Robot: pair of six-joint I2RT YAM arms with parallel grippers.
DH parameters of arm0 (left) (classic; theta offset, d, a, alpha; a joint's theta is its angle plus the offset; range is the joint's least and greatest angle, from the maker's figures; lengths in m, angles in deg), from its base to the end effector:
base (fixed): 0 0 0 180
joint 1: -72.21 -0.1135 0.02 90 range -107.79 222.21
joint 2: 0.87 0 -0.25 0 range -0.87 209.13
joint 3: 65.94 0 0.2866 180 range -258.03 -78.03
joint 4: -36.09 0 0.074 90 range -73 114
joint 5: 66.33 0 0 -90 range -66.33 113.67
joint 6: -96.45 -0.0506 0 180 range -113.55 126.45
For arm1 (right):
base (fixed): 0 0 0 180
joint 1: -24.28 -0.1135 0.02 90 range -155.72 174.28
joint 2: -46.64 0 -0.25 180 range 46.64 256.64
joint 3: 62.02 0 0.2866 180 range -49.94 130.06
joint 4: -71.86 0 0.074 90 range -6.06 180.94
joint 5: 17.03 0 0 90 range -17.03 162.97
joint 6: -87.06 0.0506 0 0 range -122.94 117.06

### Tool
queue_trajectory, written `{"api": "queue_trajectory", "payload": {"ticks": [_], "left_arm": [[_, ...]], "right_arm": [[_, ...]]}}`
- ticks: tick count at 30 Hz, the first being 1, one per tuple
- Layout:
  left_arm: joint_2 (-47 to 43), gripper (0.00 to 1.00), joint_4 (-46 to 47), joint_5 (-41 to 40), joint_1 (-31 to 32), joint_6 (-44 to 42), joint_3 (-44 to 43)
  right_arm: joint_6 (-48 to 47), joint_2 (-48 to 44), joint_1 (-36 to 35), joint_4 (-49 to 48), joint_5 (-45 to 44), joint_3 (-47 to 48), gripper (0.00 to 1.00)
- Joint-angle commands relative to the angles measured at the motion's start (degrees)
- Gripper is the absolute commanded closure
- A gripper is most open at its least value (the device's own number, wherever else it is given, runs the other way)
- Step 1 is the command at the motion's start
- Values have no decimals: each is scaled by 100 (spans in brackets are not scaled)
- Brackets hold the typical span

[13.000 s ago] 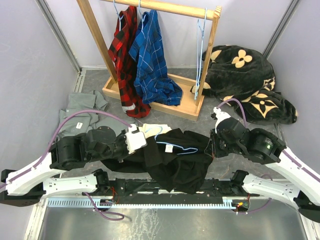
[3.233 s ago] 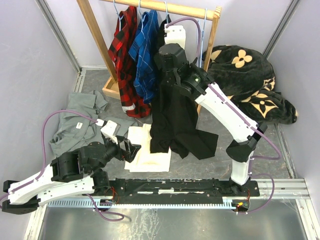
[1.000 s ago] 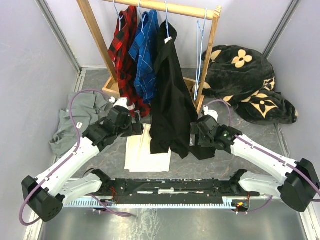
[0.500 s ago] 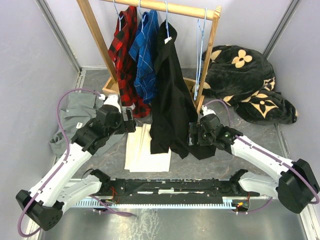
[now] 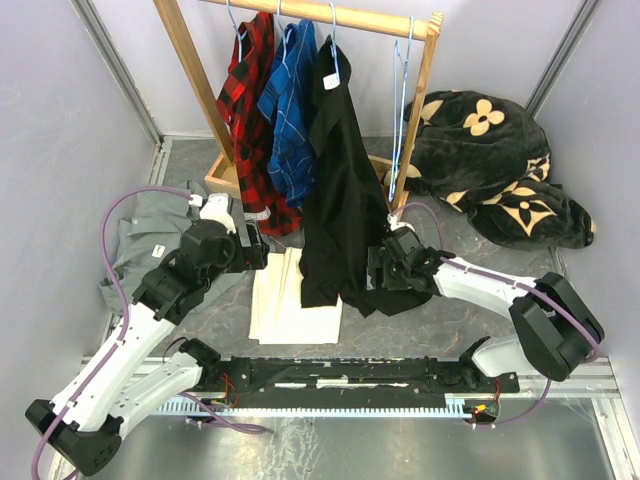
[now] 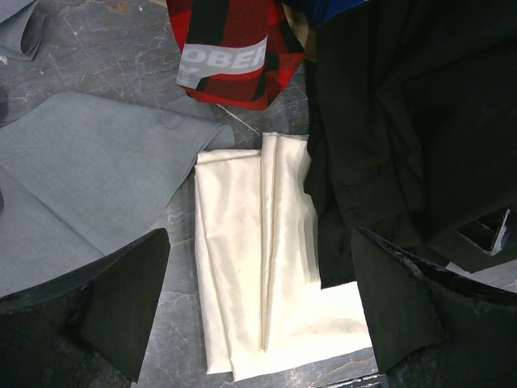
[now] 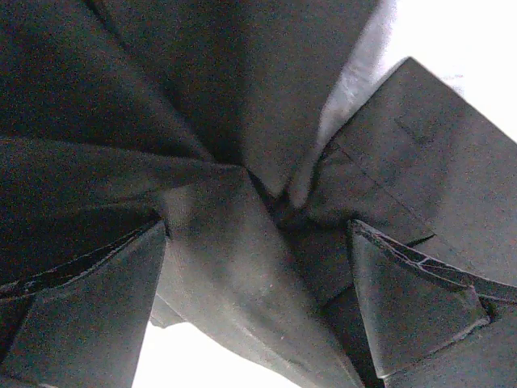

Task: Place the shirt on the hanger

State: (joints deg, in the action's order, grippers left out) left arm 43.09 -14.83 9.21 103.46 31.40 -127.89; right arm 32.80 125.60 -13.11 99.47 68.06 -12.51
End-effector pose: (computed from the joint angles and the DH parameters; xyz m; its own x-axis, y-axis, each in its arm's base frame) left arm 0.1911 -0.1012 0.3087 -0.5577 -0.1394 -0.8183 0.0970 0.9681 -0.2310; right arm 0.2325 0.1723 0.1135 -0.8730 0.0652 -0.4833 -0.0716 0.9631 0.2593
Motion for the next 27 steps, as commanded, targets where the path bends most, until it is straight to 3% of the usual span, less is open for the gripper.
{"api": "queue_trajectory", "payload": {"ticks": [1,10,13,24,27], "left_arm": [[-31,1,296,92,-22,-210,45],[2,1,332,154,-18,-227,68],[5,1,322,138,-23,-230,71],[22,1,296,53,-21,-201,72],[17,0,274,33,-17,-201,66]], "right_arm": [[185,284,-124,-674,130,203,1],[813,859,-303,-1407,-62,277,2],[1099,1127,-303,-1720,-151,415,9],[1563,1980,-300,-3191,-21,1428,82],[1399,2002,-303,-2837,-292,1907,87]]}}
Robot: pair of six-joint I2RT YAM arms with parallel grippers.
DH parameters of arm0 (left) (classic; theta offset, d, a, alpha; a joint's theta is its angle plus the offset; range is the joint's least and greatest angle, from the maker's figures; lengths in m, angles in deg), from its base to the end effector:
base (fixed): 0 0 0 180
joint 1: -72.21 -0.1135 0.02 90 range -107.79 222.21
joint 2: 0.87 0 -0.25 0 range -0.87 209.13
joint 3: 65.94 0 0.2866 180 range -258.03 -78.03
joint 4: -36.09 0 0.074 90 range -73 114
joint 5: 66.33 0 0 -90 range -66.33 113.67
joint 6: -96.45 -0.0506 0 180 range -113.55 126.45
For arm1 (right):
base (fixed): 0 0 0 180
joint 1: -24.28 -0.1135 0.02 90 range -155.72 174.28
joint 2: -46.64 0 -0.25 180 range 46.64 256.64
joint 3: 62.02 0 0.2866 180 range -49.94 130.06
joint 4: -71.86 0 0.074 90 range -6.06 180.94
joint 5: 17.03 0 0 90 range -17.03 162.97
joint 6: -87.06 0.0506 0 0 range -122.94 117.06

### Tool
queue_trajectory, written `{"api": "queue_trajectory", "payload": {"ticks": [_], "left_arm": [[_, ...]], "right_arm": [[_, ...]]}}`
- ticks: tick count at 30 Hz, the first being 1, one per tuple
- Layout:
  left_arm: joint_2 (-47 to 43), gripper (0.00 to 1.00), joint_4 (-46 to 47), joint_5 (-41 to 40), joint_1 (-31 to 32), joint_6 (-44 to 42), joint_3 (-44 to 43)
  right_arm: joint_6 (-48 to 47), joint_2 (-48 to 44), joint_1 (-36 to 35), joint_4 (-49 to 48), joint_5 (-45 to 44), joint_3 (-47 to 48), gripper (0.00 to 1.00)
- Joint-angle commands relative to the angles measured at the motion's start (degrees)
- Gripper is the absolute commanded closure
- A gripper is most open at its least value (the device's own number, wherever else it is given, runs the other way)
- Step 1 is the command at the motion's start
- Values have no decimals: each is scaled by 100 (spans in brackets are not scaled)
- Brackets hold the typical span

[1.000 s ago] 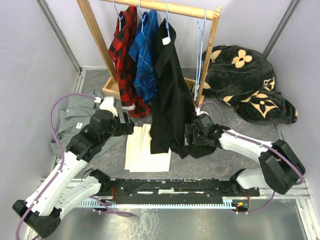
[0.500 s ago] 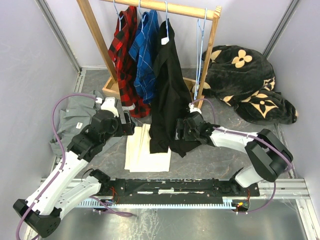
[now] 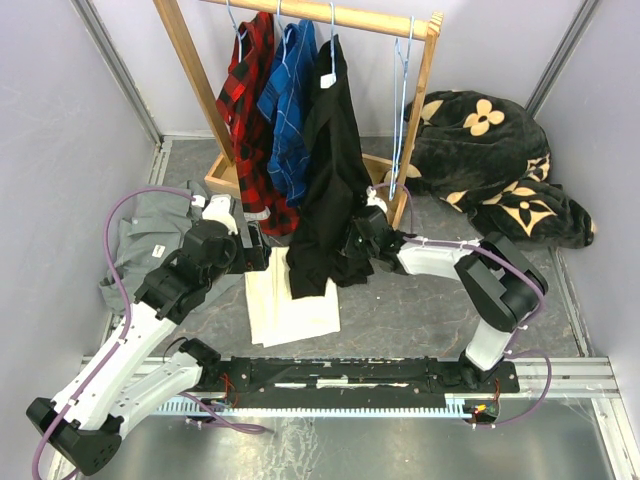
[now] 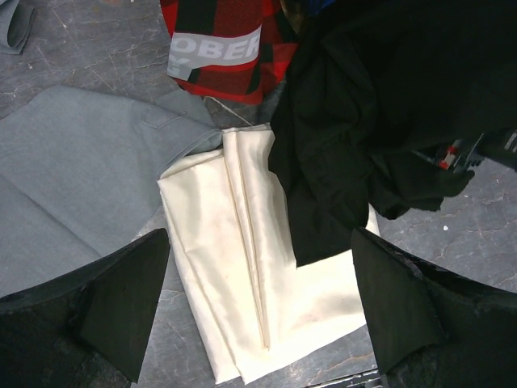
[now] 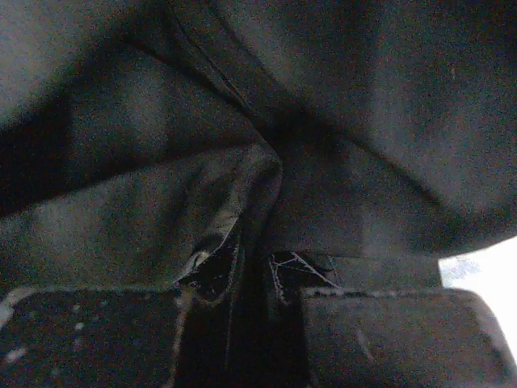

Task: Place the shirt on the hanger

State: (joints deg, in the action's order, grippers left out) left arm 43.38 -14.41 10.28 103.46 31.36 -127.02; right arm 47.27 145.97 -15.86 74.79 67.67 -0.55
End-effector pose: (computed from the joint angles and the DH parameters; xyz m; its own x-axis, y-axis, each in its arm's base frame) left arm 0.1923 -0.1030 0.3026 -0.5730 -0.1316 -0.8089 0.1086 0.9661 -0.2341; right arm 0.2943 0.2420 0.1030 -0.7718 0.3500 -0.5309 0.0072 0.8396 0.5431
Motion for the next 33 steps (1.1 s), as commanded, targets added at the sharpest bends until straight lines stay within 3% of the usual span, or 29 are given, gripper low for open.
{"api": "queue_trajectory", "payload": {"ticks": [1,7,14,24,28,33], "left_arm": [[-12,0,233,-75,-21,-189,-18],[38,0,255,-48,-17,-196,-11],[41,0,250,-73,-17,-190,-12],[87,0,233,-120,-22,-185,-11],[111,0,217,-146,-21,-169,-19],[73,0,246,-158,-18,-162,-5]], "right_arm": [[-143,-48,-22,-206,-386,876,88],[-712,30,30,193,-971,1588,92],[-1040,717,400,-121,-1129,2402,99],[-1566,1947,850,-102,-1135,3807,99],[-1820,2101,936,138,-1189,3998,91],[-1997,1457,938,-276,-989,3190,56]]}}
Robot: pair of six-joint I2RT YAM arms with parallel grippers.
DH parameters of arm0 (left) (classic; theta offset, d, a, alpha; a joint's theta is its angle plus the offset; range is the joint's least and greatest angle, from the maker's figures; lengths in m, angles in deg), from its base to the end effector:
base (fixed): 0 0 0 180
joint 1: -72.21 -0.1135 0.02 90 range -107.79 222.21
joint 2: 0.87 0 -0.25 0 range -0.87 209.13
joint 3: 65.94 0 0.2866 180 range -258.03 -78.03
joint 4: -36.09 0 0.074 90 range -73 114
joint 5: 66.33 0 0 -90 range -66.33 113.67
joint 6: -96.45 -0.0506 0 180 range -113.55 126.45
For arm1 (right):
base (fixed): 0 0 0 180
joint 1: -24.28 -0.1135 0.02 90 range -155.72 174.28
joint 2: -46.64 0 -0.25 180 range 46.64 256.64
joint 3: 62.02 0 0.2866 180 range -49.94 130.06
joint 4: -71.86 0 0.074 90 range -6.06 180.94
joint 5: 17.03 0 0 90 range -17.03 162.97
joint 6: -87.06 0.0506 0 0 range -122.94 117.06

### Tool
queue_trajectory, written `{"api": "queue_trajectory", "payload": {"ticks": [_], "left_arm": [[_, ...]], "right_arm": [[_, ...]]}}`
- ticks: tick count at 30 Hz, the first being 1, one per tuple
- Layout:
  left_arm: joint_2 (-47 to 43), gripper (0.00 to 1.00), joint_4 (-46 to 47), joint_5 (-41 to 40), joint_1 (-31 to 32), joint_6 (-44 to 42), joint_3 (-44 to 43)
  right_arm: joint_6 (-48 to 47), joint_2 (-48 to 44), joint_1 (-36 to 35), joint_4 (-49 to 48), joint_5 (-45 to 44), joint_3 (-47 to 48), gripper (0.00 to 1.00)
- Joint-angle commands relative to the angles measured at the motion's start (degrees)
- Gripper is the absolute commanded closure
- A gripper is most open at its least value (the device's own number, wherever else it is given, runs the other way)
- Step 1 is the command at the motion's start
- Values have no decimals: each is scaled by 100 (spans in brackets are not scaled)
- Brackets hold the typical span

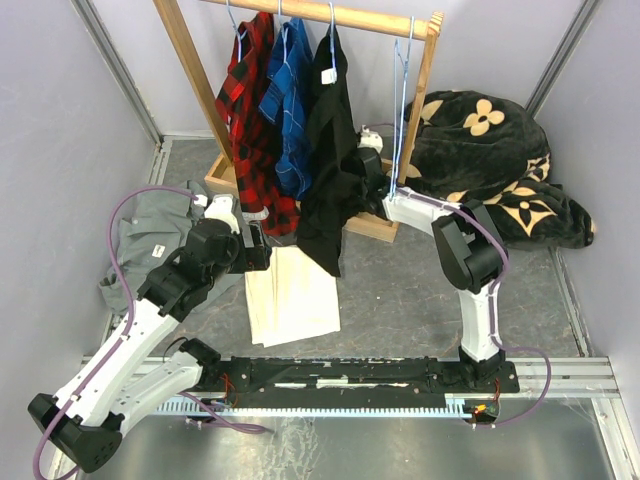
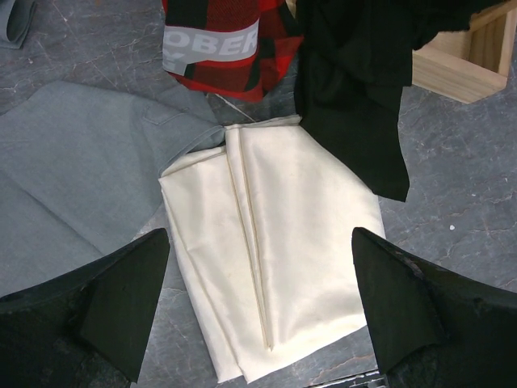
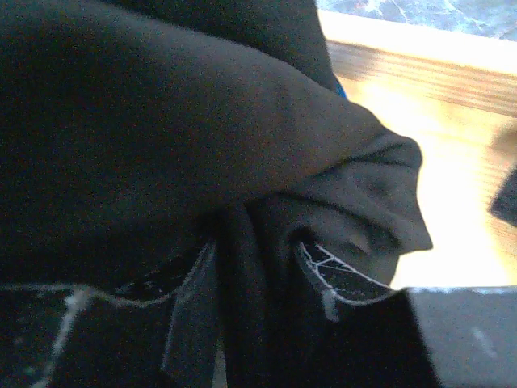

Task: Place the shirt on the hanger

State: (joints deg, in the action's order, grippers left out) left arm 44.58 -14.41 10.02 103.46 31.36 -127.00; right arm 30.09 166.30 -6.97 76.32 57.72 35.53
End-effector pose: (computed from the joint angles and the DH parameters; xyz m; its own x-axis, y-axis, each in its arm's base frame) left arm 0.1957 -0.1048 0.2983 -0.5862 -0.1231 -0.8008 0.1012 0.9695 -0.2231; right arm 0.4507 0.2579 0.1679 -0.4838 0.3216 -0.8140 -0.0426 0.9203 0.3889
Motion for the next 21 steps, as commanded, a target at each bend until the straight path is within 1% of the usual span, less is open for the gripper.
{"api": "queue_trajectory", "payload": {"ticks": [1,4,7,10,14,15,16,17,21], "left_arm": [[-45,0,242,-113,-21,-162,-7],[-45,0,261,-56,-22,-171,5],[-53,0,277,-5,-21,-186,4],[-62,0,288,27,-17,-188,11],[-113,0,302,67,-21,-194,23],[-111,0,309,80,-21,-195,20],[-113,0,315,85,-22,-196,19],[-118,0,317,102,-19,-197,26],[-123,0,340,146,-20,-204,41]], "right_arm": [[-292,-750,48,-489,-14,-610,51],[-346,-1268,32,-618,-63,-1136,38],[-361,-1726,17,-693,-76,-1609,30],[-392,-2131,-54,-713,-117,-2054,25],[-338,-2633,-281,-749,-384,-2707,21],[-297,-2812,-386,-754,-475,-2947,18],[-237,-2937,-477,-774,-584,-3133,14],[-172,-3085,-566,-802,-695,-3319,12],[361,-3521,-955,-821,-1117,-3990,10]]}}
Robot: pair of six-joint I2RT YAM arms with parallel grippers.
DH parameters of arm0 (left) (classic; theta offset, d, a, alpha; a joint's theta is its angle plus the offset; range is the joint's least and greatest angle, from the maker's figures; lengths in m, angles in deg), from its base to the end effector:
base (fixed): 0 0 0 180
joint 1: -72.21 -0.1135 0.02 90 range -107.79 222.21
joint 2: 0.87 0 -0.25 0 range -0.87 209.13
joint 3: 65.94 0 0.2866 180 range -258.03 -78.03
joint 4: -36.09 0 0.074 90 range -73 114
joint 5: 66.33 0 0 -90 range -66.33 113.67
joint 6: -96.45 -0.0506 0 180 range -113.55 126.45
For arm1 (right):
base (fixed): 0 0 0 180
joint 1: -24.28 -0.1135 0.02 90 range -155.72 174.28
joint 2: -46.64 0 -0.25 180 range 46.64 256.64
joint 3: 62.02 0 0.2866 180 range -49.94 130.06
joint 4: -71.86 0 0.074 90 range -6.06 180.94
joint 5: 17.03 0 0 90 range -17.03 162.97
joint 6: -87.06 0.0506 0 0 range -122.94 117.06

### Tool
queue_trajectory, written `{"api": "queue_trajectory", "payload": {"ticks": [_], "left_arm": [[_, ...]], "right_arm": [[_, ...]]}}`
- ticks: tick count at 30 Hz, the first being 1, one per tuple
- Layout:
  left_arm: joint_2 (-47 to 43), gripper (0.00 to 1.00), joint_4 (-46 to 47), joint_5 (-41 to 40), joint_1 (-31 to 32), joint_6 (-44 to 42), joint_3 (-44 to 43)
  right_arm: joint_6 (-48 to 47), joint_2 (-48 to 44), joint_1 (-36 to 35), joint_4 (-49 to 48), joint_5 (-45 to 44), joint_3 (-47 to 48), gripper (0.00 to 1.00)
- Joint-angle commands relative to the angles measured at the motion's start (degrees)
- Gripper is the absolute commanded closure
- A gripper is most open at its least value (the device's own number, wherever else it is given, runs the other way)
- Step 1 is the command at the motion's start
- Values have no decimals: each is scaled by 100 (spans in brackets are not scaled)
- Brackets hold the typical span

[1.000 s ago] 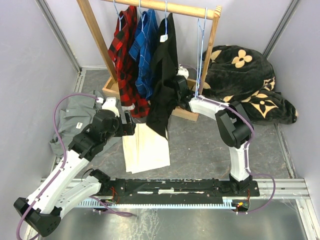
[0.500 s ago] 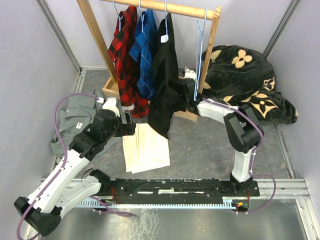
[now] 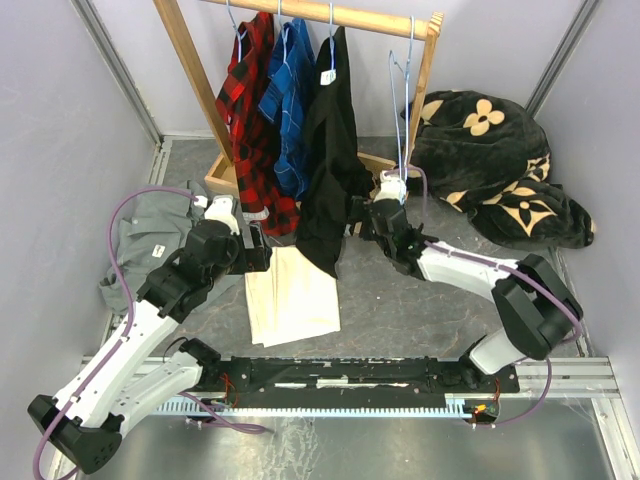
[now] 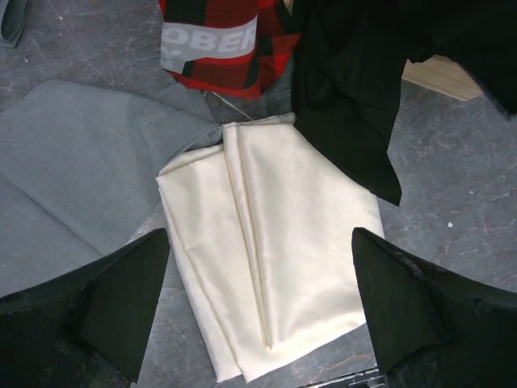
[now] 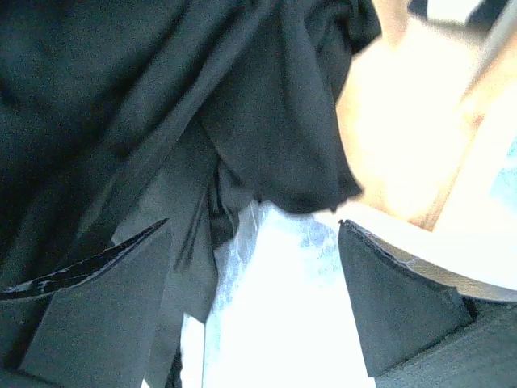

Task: Place the shirt on the hanger

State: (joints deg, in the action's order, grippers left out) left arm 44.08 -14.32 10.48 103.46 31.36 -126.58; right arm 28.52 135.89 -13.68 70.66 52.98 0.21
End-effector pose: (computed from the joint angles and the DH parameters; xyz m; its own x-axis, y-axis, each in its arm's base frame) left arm 0.1943 -0.1044 0.2974 -0.5868 -0.1236 -0.8002 0.1076 0.9676 -0.2283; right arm 0.3114 0.2210 0.1803 -0.4680 0.2570 -0.8456 -0.1069 0.9333 0.3428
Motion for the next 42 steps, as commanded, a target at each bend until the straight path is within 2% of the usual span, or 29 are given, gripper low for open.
{"api": "queue_trajectory", "payload": {"ticks": [1,4,7,11,18,22,24,28,30,32,35,42], "left_arm": [[-66,0,333,112,-22,-210,-3],[-55,0,348,140,-20,-214,5],[-39,0,349,166,-22,-225,5],[-49,0,352,163,-20,-223,5],[-43,0,339,137,-21,-214,4],[-28,0,329,121,-21,-227,5],[-28,0,325,123,-21,-222,4],[-38,0,312,98,-23,-223,9],[-30,0,316,90,-21,-223,6],[-19,0,314,97,-20,-223,4],[4,0,311,106,-21,-223,-4],[45,0,314,97,-21,-223,-3]], "right_arm": [[674,-542,-400,-273,-738,-597,9],[1232,-456,-851,-498,-776,-847,9],[1391,-83,-1074,-762,-629,-768,9],[1611,497,-1108,-1144,-402,-536,9],[1951,1409,-1100,-1005,-366,98,9],[1984,1793,-1002,-1321,-194,356,11],[2050,1965,-899,-1572,33,433,22],[2169,2113,-661,-1925,241,472,57],[2118,2095,-535,-2103,318,474,79],[2040,2044,-408,-2251,401,512,93],[1848,1901,-221,-2254,469,693,100],[1302,1828,116,-1670,405,1376,100]]}}
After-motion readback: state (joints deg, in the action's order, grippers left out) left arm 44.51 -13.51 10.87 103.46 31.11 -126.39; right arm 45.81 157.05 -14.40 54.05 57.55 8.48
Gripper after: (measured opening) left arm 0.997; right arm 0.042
